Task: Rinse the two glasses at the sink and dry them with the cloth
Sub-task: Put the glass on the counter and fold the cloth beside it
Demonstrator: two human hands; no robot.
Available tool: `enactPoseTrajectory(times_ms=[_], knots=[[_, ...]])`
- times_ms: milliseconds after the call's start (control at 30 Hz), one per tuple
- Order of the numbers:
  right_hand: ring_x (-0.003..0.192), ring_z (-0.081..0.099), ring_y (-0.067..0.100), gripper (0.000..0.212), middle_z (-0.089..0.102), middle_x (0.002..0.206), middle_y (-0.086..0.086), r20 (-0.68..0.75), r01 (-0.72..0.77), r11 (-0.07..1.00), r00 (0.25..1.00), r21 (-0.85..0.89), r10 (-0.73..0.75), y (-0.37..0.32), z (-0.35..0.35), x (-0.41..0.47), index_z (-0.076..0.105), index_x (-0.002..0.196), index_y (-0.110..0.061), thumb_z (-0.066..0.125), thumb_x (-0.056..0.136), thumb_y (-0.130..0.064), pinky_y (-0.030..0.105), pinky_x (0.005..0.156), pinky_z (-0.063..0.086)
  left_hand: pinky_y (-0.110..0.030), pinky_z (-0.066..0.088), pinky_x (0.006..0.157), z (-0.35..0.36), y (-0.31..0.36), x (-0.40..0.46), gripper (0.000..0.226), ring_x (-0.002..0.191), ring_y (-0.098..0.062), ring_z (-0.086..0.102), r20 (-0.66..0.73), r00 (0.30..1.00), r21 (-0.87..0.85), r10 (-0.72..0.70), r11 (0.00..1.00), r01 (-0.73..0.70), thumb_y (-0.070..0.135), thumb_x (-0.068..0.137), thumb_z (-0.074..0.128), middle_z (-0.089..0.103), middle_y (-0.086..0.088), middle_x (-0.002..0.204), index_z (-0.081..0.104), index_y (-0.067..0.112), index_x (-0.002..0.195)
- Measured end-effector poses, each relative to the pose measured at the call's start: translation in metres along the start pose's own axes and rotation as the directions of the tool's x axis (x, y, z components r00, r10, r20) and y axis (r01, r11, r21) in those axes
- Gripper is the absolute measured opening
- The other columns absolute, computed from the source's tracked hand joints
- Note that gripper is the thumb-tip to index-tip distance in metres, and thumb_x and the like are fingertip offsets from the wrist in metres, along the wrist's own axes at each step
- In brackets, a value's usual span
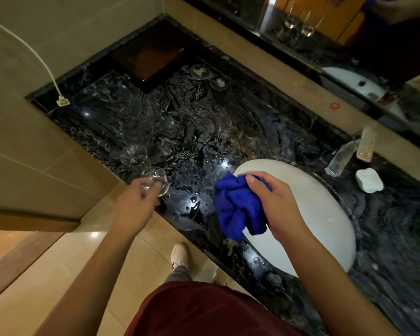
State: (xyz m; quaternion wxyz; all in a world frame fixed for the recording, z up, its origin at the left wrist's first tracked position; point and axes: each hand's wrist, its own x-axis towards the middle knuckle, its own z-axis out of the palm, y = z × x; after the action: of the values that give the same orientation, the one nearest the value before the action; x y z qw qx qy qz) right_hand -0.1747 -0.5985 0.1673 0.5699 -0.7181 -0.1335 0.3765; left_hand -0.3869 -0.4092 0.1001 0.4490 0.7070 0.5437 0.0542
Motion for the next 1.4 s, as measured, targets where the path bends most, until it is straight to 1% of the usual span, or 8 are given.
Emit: enactPoseTrajectory(times_ms=[233, 467, 700, 833, 967, 1133, 1233, 1400], knots=[[0.099, 0.073, 0.016, 0.027, 0.079, 0.107, 0.004, 0.15, 0.17, 0.974, 0.97, 0.146, -0.192, -0.033, -0.002, -0.022, 0.075, 0.112, -0.015, 0.049, 0.107, -0.011, 0.025, 0.087, 0.056, -0.018, 0.052, 0.092, 0.034, 0.097, -0.06, 0.047, 0.108, 0.005, 0.067, 0.457, 0.755, -0.452, 0.47, 0.854, -0.258, 0.05, 0.083, 0.074, 0.073, 0.025, 0.114, 0.063, 0.031, 0.124], [0.105, 0.067, -0.006, 0.027, 0.071, 0.11, -0.026, -0.014, 0.512, 0.782, 0.833, -0.356, -0.552, -0.026, -0.03, -0.047, 0.071, 0.124, -0.026, 0.051, 0.107, -0.027, 0.014, 0.088, 0.051, -0.013, 0.039, 0.06, 0.04, 0.127, -0.078, 0.014, 0.061, 0.003, 0.057, 0.211, 0.757, -0.204, 0.619, 0.785, -0.585, 0.042, 0.09, 0.073, 0.067, 0.018, 0.067, 0.065, 0.038, 0.079], [0.091, 0.076, 0.014, 0.03, 0.08, 0.1, 0.0, 0.152, 0.257, 0.965, 0.957, -0.057, -0.247, -0.013, -0.067, -0.052, 0.071, 0.113, -0.025, 0.075, 0.086, -0.037, 0.027, 0.078, 0.061, -0.042, 0.057, 0.087, 0.037, 0.15, -0.098, 0.028, 0.101, -0.027, 0.071, 0.237, 0.743, -0.463, 0.626, 0.746, -0.48, 0.026, 0.093, 0.069, 0.074, -0.013, 0.109, 0.069, 0.014, 0.118], [0.093, 0.075, 0.023, 0.045, 0.079, 0.101, 0.008, 0.237, 0.207, 0.975, 0.954, -0.079, -0.183, -0.003, -0.085, -0.051, 0.072, 0.112, -0.011, 0.078, 0.08, -0.043, 0.037, 0.081, 0.059, -0.033, 0.055, 0.077, 0.036, 0.154, -0.103, 0.022, 0.089, -0.018, 0.067, 0.285, 0.784, -0.48, 0.552, 0.79, -0.381, 0.03, 0.094, 0.071, 0.074, -0.015, 0.098, 0.071, 0.01, 0.105], [0.07, 0.064, 0.006, 0.019, 0.073, 0.078, -0.002, 0.281, 0.195, 0.979, 0.944, -0.055, -0.172, 0.003, -0.091, -0.05, 0.07, 0.102, -0.006, 0.072, 0.096, -0.025, 0.019, 0.066, 0.051, -0.028, 0.059, 0.076, 0.029, 0.156, -0.107, 0.029, 0.089, -0.02, 0.075, 0.269, 0.846, -0.488, 0.461, 0.822, -0.293, 0.04, 0.09, 0.065, 0.079, -0.008, 0.098, 0.077, 0.016, 0.101], [0.091, 0.068, -0.001, 0.014, 0.075, 0.095, -0.011, 0.045, 0.24, 0.922, 0.97, -0.303, -0.237, 0.018, -0.072, -0.04, 0.07, 0.107, -0.027, 0.074, 0.093, -0.029, 0.021, 0.083, 0.054, -0.026, 0.038, 0.058, 0.013, 0.169, -0.093, 0.041, 0.058, -0.008, 0.05, 0.159, 0.713, 0.032, 0.683, 0.718, -0.695, 0.045, 0.097, 0.064, 0.053, 0.006, 0.062, 0.058, 0.012, 0.073], [0.075, 0.069, 0.01, 0.012, 0.074, 0.079, -0.001, 0.143, 0.197, 0.949, 0.976, -0.244, -0.166, 0.023, -0.051, -0.039, 0.07, 0.087, -0.025, 0.069, 0.097, -0.031, 0.03, 0.073, 0.055, -0.039, 0.039, 0.062, 0.013, 0.182, -0.071, 0.047, 0.06, -0.013, 0.052, 0.18, 0.711, 0.353, 0.68, 0.63, -0.692, 0.06, 0.095, 0.053, 0.053, 0.002, 0.062, 0.053, 0.019, 0.07], [0.1, 0.072, 0.011, 0.039, 0.077, 0.107, -0.004, 0.301, -0.022, 0.996, 0.953, -0.088, 0.047, 0.03, -0.005, -0.02, 0.072, 0.106, -0.036, 0.054, 0.09, -0.067, 0.039, 0.094, 0.058, -0.03, 0.036, 0.056, 0.008, 0.19, -0.036, 0.054, 0.05, -0.011, 0.046, 0.197, 0.819, 0.169, 0.539, 0.804, -0.57, 0.044, 0.102, 0.06, 0.053, -0.003, 0.056, 0.054, 0.004, 0.066]])
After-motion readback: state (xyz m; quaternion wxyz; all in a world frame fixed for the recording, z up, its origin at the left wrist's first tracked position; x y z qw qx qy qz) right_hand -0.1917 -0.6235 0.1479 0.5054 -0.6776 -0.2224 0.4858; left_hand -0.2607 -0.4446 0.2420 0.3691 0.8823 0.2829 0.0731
